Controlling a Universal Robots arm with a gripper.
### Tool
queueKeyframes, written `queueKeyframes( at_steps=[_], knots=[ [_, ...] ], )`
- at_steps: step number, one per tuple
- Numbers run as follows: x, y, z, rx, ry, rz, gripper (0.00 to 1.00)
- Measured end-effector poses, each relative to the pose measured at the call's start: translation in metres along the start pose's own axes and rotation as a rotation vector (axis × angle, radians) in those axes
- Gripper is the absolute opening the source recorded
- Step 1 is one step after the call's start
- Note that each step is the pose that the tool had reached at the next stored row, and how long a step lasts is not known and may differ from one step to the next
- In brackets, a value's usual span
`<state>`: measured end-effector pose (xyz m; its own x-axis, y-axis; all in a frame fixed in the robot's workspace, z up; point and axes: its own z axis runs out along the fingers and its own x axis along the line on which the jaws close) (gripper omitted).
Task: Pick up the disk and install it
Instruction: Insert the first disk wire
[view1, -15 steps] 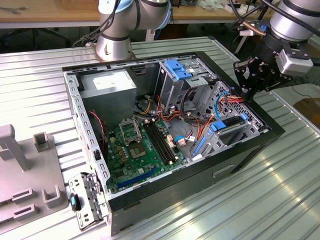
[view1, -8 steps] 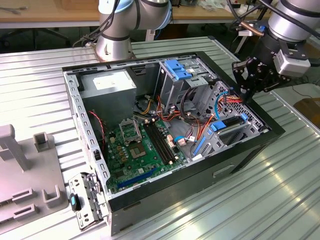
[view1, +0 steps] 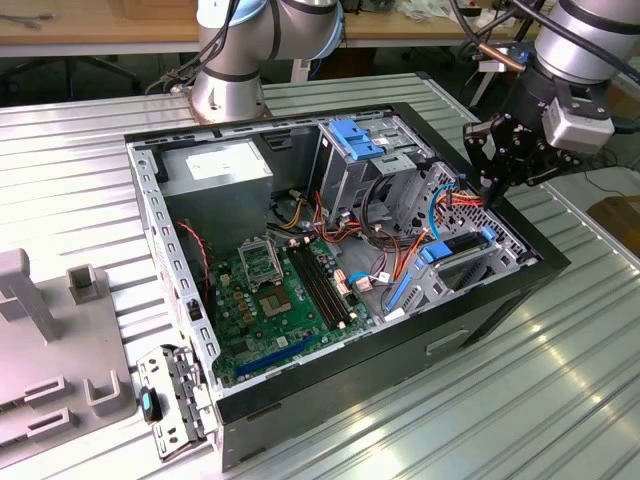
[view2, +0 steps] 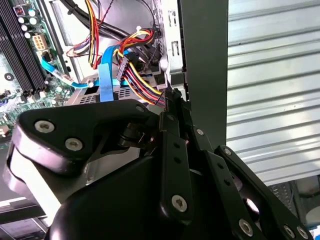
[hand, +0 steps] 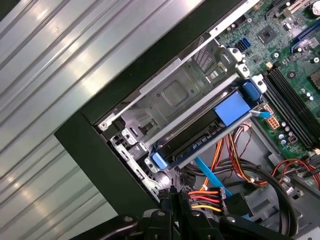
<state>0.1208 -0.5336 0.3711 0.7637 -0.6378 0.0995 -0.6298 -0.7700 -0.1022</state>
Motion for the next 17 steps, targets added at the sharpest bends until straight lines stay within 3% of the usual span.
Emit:
queueKeyframes(
  at_steps=[9, 17],
  knots=[
    [-0.0007, 0.0006, 0.0015, -0.0114, 0.0118, 0.114, 0.17],
    [-0.0037, 0.0040, 0.0027, -0.0167, 0.0164, 0.162, 0.17]
  ],
)
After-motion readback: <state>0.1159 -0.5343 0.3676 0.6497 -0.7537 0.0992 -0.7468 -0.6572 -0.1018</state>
